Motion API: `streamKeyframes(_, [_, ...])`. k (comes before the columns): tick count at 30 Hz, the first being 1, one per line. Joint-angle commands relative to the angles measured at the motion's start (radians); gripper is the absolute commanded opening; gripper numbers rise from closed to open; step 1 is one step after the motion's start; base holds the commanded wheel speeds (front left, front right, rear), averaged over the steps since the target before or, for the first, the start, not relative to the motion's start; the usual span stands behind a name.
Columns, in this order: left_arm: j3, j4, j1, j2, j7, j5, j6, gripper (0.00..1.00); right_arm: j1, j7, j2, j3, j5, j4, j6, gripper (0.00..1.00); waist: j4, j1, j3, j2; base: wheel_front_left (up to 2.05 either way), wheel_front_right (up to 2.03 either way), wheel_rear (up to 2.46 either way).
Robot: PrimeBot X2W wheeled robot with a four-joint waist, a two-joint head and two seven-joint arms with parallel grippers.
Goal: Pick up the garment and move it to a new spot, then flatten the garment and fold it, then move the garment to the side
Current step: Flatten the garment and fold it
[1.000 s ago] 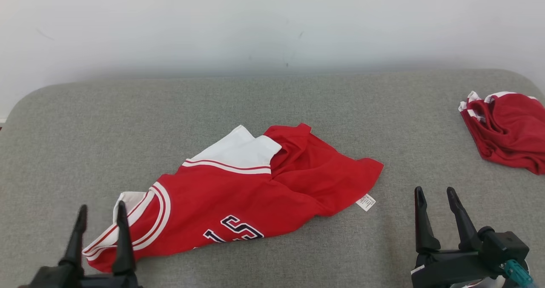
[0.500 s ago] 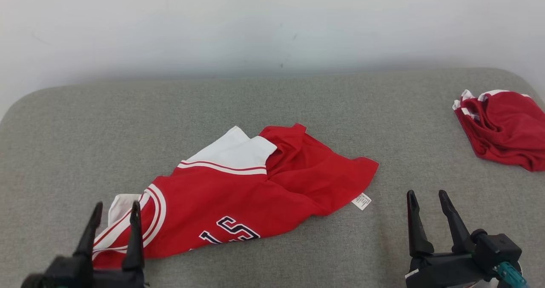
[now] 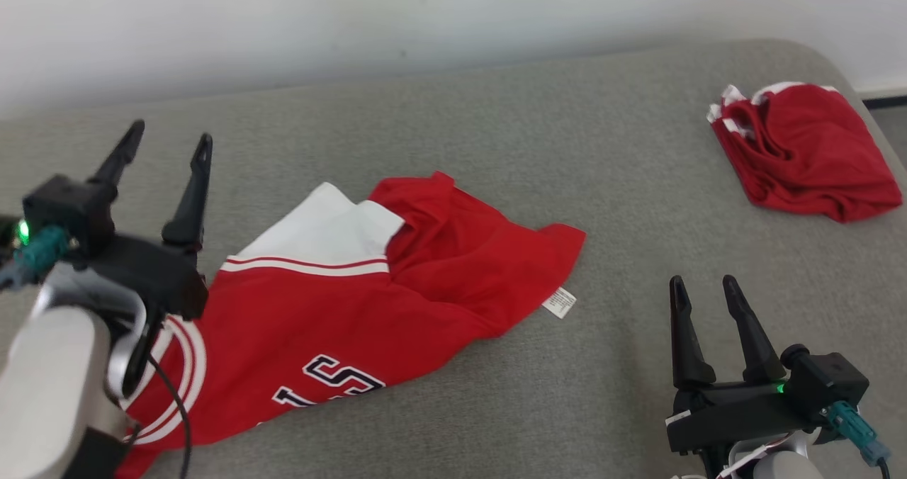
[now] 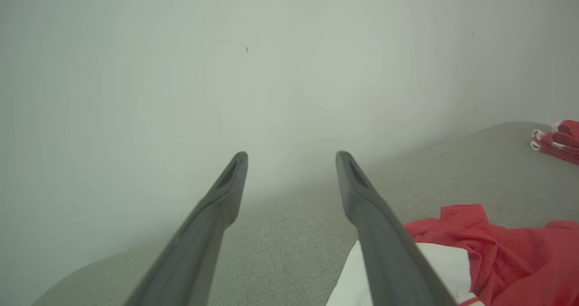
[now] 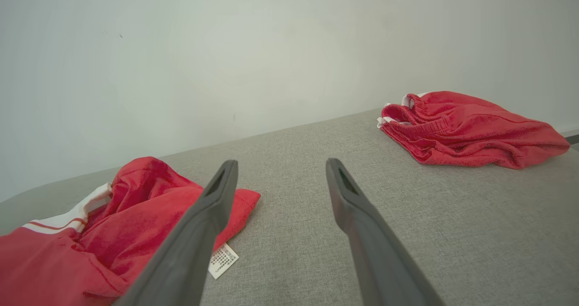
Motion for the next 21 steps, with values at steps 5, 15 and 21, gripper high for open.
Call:
streamKeyframes(5, [-0.116,0.072,-0.146,0.084,0.073,-0.065,0.001,1.0,-0.029,-0.004,0.002,0.012,0.038,-0.005,-0.003,1.0,-0.124,-0.0002,0.119,-0.0001,0.0,0.0,0.0])
streamKeyframes(15, [-0.347,0.23,-0.286,0.188,0.22,-0.229,0.001,1.0,-0.076,-0.004,0.003,0.036,0.083,0.001,-0.003,1.0,-0.2,-0.0002,0.182,-0.0001,0.0,0.0,0.0])
streamKeyframes(21, [-0.425,0.294,-0.318,0.205,0.257,-0.289,0.001,1.0,-0.082,-0.004,0.003,0.039,0.088,0.0,-0.003,1.0,-0.214,-0.0002,0.195,-0.0001,0.0,0.0,0.0])
